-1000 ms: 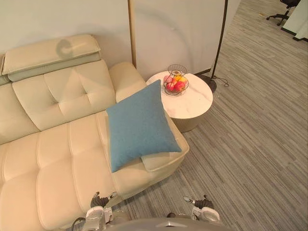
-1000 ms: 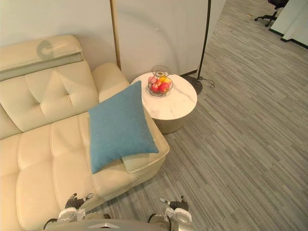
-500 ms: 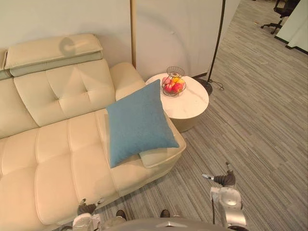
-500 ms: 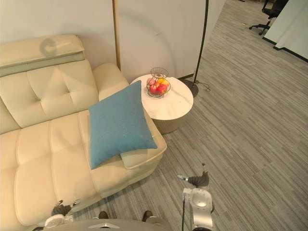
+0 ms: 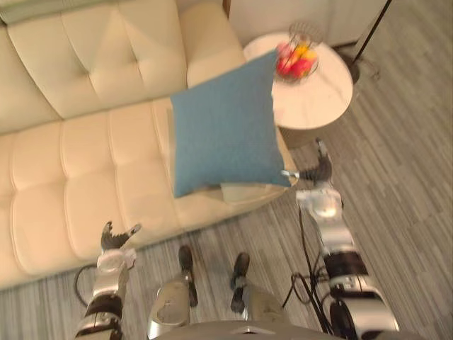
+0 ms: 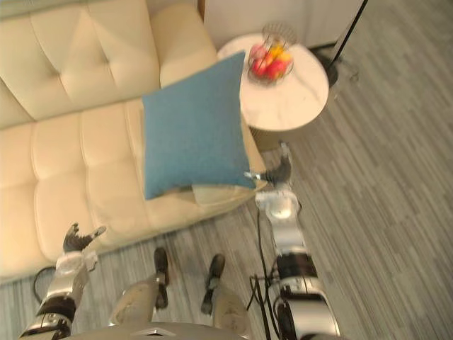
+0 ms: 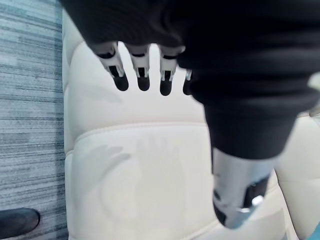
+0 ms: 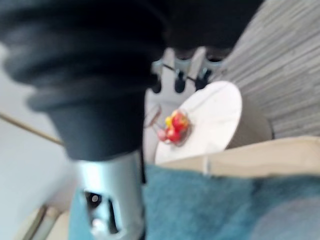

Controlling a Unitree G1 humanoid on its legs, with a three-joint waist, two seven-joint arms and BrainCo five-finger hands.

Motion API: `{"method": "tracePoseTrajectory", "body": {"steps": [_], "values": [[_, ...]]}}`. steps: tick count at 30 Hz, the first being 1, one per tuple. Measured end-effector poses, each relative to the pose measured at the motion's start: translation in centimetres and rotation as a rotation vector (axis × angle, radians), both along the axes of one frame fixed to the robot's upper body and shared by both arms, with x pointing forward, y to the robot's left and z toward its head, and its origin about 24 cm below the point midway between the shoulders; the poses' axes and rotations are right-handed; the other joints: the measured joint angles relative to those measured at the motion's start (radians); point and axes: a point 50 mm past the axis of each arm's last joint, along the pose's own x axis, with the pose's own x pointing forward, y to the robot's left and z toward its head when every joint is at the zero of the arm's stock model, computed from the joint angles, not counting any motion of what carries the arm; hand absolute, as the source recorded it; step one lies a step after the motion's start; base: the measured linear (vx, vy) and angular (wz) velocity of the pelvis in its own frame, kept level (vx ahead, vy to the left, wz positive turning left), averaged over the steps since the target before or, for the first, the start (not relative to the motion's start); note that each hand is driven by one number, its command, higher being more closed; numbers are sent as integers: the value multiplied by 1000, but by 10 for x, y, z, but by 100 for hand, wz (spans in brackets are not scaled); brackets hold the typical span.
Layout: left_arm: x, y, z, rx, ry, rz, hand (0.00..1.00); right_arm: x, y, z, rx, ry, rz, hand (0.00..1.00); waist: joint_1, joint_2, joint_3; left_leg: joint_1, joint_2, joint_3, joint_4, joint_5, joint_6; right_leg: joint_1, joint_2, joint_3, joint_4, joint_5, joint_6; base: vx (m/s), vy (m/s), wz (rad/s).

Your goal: Pick up cushions and gather them together orderly.

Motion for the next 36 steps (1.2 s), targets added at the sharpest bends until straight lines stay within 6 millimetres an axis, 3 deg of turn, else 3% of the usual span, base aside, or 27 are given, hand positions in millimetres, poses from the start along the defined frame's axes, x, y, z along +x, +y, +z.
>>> {"method": "tracePoseTrajectory", "body": {"steps": [4,8,11,17,20,21,24,36], "values": [[40,-12,31,13,-115,-47,0,23,14,31,-23,-60,22,0,5,3,54,-77,5,-8,42,3,5,-66,-3,-3,23,9,-4,-99,15,4],[89,-24,83,70,-253,-117,0,41,25,56,40,-96,16,0,9,6,124,-155,14,-10,78,10,13,-149,-7,-1,75,8,-7,-85,14,0],[113,-34,115,105,-332,-168,0,46,33,74,65,-135,25,0,2,5,134,-211,19,-7,76,25,14,-222,-11,3,104,8,-8,-80,5,-3],[143,-63,168,126,-462,-259,0,49,59,90,89,-184,71,0,-16,5,137,-289,38,-5,91,35,8,-305,-6,3,129,7,-23,-27,3,-4],[150,-72,184,129,-503,-287,0,47,67,97,102,-207,88,0,-23,5,138,-318,47,-3,92,38,3,-337,1,3,136,6,-29,4,-13,-5],[152,-76,190,124,-517,-297,100,46,69,101,103,-224,97,100,-27,5,138,-330,51,-3,94,39,2,-348,3,3,137,6,-30,12,-14,-4],[157,-88,202,119,-539,-328,100,41,75,109,107,-264,118,100,-35,4,138,-360,64,1,111,38,-1,-372,12,2,138,8,-32,29,-17,-5],[160,-90,235,151,-636,-346,100,26,82,135,212,-407,150,100,-32,4,138,-375,67,29,89,46,-10,-403,12,8,138,9,-36,40,-2,-2]]}}
